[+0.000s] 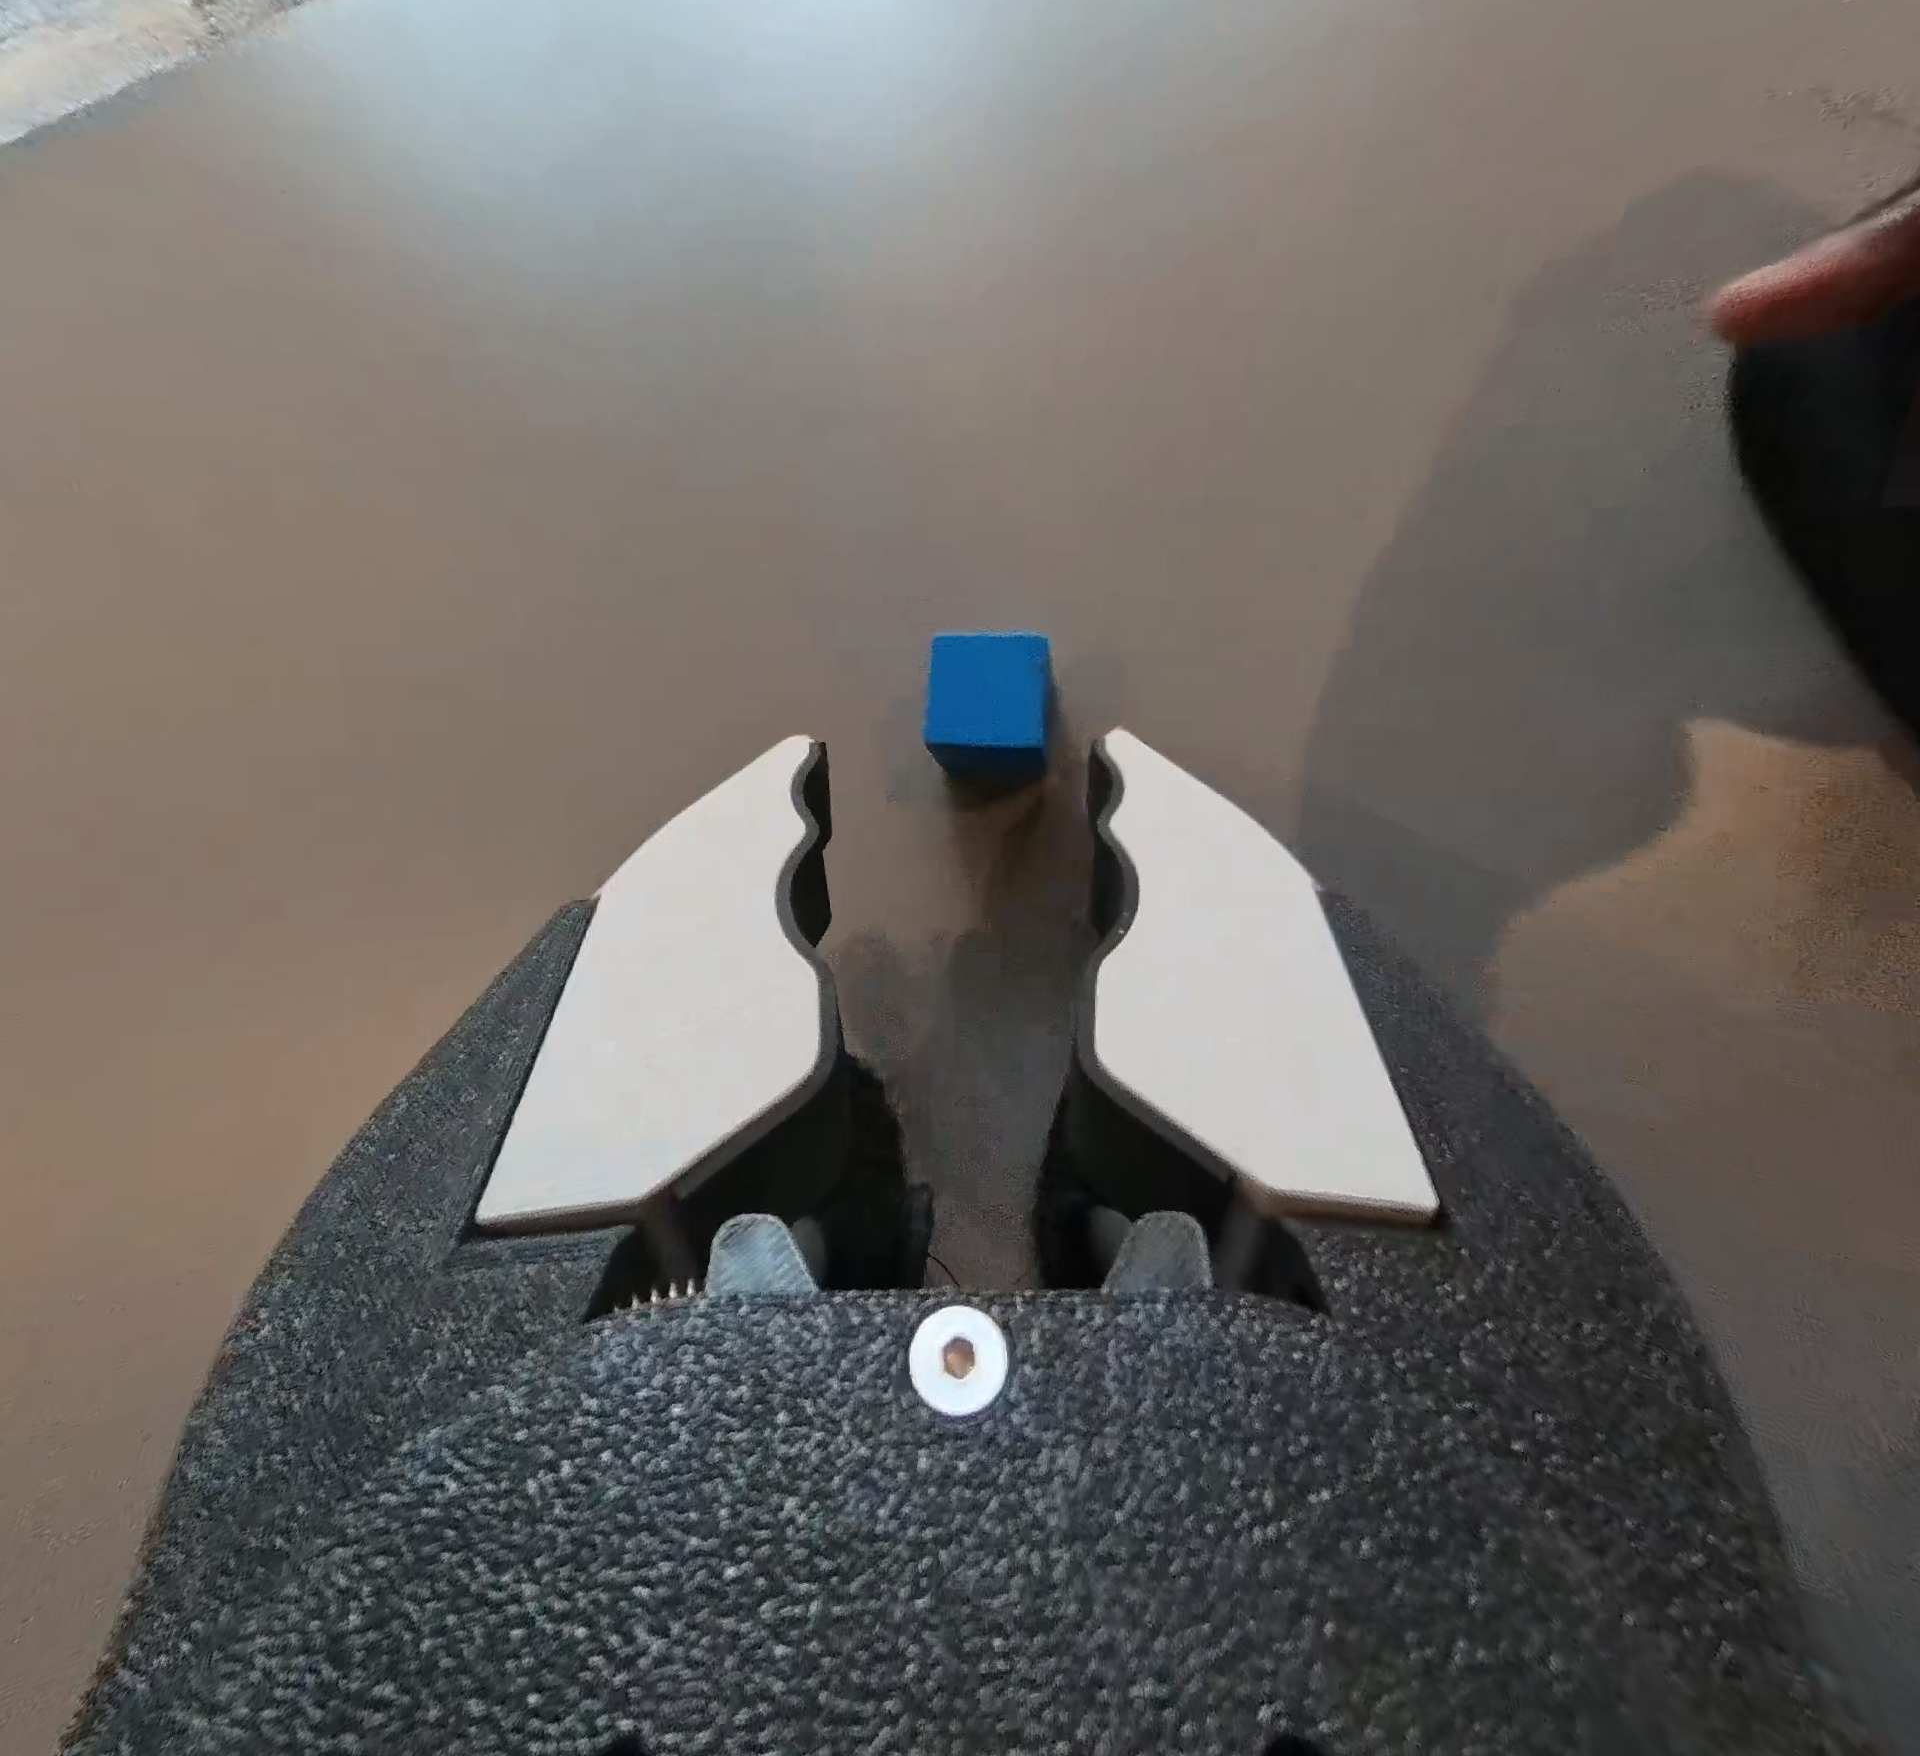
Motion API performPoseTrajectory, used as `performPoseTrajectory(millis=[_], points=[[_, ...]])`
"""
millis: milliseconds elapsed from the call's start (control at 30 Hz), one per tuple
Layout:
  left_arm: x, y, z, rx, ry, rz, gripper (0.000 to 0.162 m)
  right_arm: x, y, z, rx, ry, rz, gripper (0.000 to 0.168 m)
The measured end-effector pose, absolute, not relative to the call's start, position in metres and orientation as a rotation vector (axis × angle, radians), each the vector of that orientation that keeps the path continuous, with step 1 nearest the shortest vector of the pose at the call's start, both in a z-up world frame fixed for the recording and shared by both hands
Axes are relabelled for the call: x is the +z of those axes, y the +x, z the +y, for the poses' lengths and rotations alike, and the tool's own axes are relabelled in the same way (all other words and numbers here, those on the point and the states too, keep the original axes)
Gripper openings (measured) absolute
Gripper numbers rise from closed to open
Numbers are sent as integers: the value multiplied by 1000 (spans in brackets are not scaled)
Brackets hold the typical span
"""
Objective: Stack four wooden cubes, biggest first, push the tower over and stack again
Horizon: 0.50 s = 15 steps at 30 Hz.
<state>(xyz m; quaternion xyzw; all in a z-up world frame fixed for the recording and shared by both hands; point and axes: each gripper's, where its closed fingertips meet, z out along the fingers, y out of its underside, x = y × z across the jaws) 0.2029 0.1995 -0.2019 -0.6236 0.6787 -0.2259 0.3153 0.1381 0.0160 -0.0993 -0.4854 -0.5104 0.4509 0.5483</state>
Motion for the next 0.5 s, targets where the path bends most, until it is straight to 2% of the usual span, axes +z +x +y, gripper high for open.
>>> performPoseTrajectory(millis=[100,167,300,500], points=[[-208,218,202,-654,-1634,1770,40,-99,138,16,1067,-1151,-1208,121],[-210,221,204,-653,-1639,1775,22,-99,138,16,1066,-1151,-1209,121],[-205,211,202,-623,-1662,1777,22,-101,137,16,1064,-1153,-1219,121],[-161,168,186,-611,-1683,1707,22,-101,136,15,1052,-1151,-1226,121]])
